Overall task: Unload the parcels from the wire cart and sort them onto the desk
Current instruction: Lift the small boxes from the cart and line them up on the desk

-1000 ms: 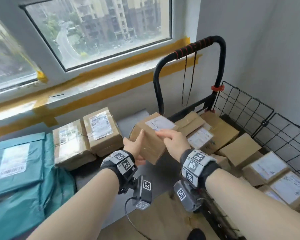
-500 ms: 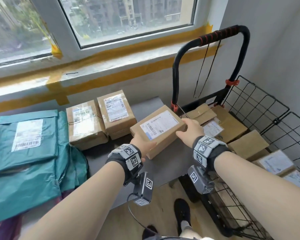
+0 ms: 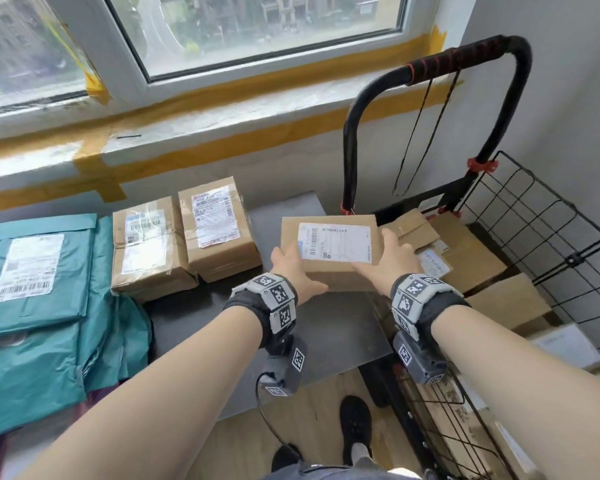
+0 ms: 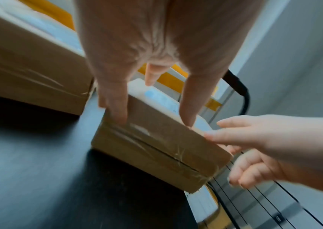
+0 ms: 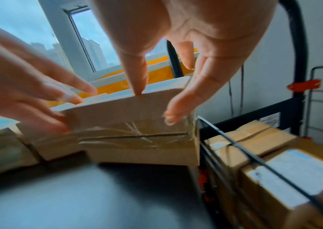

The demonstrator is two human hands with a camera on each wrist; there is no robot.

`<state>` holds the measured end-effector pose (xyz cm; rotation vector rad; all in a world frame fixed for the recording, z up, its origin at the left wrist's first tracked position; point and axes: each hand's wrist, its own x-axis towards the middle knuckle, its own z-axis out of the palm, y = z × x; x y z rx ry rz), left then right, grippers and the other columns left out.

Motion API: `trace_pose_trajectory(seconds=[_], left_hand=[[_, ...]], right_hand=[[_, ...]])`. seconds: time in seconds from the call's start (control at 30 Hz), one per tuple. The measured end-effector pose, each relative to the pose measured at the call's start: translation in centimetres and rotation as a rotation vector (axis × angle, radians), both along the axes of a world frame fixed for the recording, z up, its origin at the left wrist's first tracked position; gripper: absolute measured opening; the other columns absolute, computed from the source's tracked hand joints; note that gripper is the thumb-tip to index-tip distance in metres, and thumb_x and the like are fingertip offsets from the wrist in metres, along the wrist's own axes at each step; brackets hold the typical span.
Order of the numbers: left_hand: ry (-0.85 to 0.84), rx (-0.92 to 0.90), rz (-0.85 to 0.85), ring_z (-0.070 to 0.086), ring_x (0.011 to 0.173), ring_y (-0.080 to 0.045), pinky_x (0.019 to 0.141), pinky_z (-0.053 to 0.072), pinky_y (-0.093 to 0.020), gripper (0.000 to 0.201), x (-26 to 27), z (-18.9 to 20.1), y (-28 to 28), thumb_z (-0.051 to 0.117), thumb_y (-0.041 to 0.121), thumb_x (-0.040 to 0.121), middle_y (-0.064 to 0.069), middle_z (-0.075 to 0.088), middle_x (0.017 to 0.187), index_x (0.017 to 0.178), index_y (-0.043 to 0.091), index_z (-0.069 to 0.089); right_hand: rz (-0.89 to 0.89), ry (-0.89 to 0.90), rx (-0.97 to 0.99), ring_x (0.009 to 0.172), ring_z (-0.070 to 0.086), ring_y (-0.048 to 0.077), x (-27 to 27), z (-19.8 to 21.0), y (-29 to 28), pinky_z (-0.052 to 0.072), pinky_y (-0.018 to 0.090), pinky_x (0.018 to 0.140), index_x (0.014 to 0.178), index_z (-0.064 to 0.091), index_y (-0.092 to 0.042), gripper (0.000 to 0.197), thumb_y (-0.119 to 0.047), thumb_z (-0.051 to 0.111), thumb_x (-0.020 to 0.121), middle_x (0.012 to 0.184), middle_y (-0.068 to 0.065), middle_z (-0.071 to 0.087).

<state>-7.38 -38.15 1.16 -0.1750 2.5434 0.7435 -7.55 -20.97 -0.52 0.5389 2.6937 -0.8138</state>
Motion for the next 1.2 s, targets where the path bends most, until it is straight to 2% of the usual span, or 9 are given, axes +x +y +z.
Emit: trace_pose_trajectory(seconds=[0.1, 0.17, 0.37, 0.47, 0.6, 0.73, 0.83, 0.93, 1.2], left_hand=[[0.068, -0.005, 0.019, 0.033, 0.135, -0.032, 0.108, 0.033, -0.035, 0.081, -1.3, 0.4, -0.4, 0.071, 0.027, 0.081, -0.016, 0.006, 0.154, 0.145, 0.018, 0.022], [0.087, -0.050, -0.028, 0.032, 0.136, -0.030, 0.108, 0.031, -0.033, 0.072, -2.0, 0.4, -0.8, 0.068, 0.026, 0.083, -0.016, 0.012, 0.152, 0.142, 0.014, 0.028], [0.209, -0.216, -0.117, 0.018, 0.143, -0.026, 0.115, 0.021, -0.034, 0.058, -3.4, 0.1, -3.1, 0.057, 0.029, 0.090, -0.011, 0.015, 0.155, 0.142, 0.013, 0.036], [0.312, -0.345, -0.101, 0.012, 0.145, -0.026, 0.118, 0.013, -0.034, 0.062, -4.0, -0.1, -5.2, 0.052, 0.031, 0.092, -0.010, 0.014, 0.156, 0.146, 0.012, 0.027], [0.119, -0.583, -0.130, 0.001, 0.146, -0.031, 0.120, 0.010, -0.041, 0.079, -4.0, -1.1, -8.5, 0.048, 0.045, 0.092, -0.008, 0.001, 0.159, 0.151, 0.014, 0.005], [0.070, -0.663, -0.203, 0.001, 0.147, -0.031, 0.119, 0.014, -0.045, 0.084, -2.8, -2.1, -10.1, 0.048, 0.045, 0.092, -0.003, -0.009, 0.159, 0.151, 0.017, -0.006], [0.073, -0.683, -0.208, -0.002, 0.147, -0.031, 0.118, 0.015, -0.046, 0.084, -2.3, -2.3, -10.4, 0.047, 0.043, 0.094, -0.003, -0.013, 0.159, 0.150, 0.017, -0.010], [0.061, -0.674, -0.203, -0.003, 0.147, -0.032, 0.119, 0.014, -0.046, 0.082, -2.2, -2.3, -10.7, 0.044, 0.043, 0.095, -0.004, -0.014, 0.159, 0.150, 0.017, -0.010], [0.068, -0.609, -0.179, -0.004, 0.147, -0.029, 0.118, 0.014, -0.048, 0.076, -2.1, -2.3, -12.7, 0.042, 0.037, 0.097, -0.002, -0.011, 0.159, 0.151, 0.019, -0.007]], right_hand=[[0.087, 0.003, -0.057, 0.101, 0.056, 0.033, -0.6, -0.5, -1.3, 0.048, 0.036, 0.084, 0.142, 0.015, -0.030, 0.096, -0.047, 0.074, 0.068, 0.119, 0.012, 0.044], [0.120, 0.011, 0.024, 0.109, 0.051, 0.034, -1.2, -0.5, -2.0, 0.045, 0.036, 0.086, 0.142, 0.016, -0.028, 0.097, -0.057, 0.071, 0.068, 0.124, 0.012, 0.035], [0.324, -0.041, 0.161, 0.144, -0.005, 0.034, -5.5, -0.8, -1.8, 0.013, 0.048, 0.116, 0.149, 0.000, -0.029, 0.128, -0.070, 0.073, 0.052, 0.157, 0.006, -0.003], [0.356, -0.075, 0.168, 0.140, 0.013, 0.035, -6.7, -0.7, -2.5, 0.020, 0.044, 0.114, 0.149, 0.006, -0.023, 0.133, -0.077, 0.070, 0.046, 0.149, 0.013, 0.022], [0.211, -0.040, 0.260, 0.119, 0.040, 0.034, -6.5, -0.6, -5.5, 0.037, 0.039, 0.098, 0.145, 0.016, -0.007, 0.126, -0.083, 0.060, 0.054, 0.135, 0.018, 0.037], [0.196, -0.074, 0.252, 0.116, 0.041, 0.037, -7.5, -0.3, -8.2, 0.037, 0.039, 0.094, 0.149, 0.000, -0.006, 0.112, -0.072, 0.051, 0.075, 0.137, 0.020, 0.033], [0.240, -0.068, 0.183, 0.117, 0.038, 0.037, -8.7, -0.4, -9.7, 0.040, 0.039, 0.090, 0.150, 0.001, -0.018, 0.093, -0.061, 0.050, 0.084, 0.137, 0.017, 0.033], [0.295, -0.055, 0.147, 0.121, 0.039, 0.036, -9.4, -0.5, -11.3, 0.041, 0.038, 0.089, 0.150, 0.000, -0.016, 0.083, -0.053, 0.045, 0.091, 0.139, 0.015, 0.035], [0.348, -0.007, 0.087, 0.121, 0.044, 0.036, -11.2, -1.0, -12.8, 0.043, 0.039, 0.090, 0.150, 0.005, -0.017, 0.082, -0.048, 0.051, 0.090, 0.134, 0.014, 0.043]])
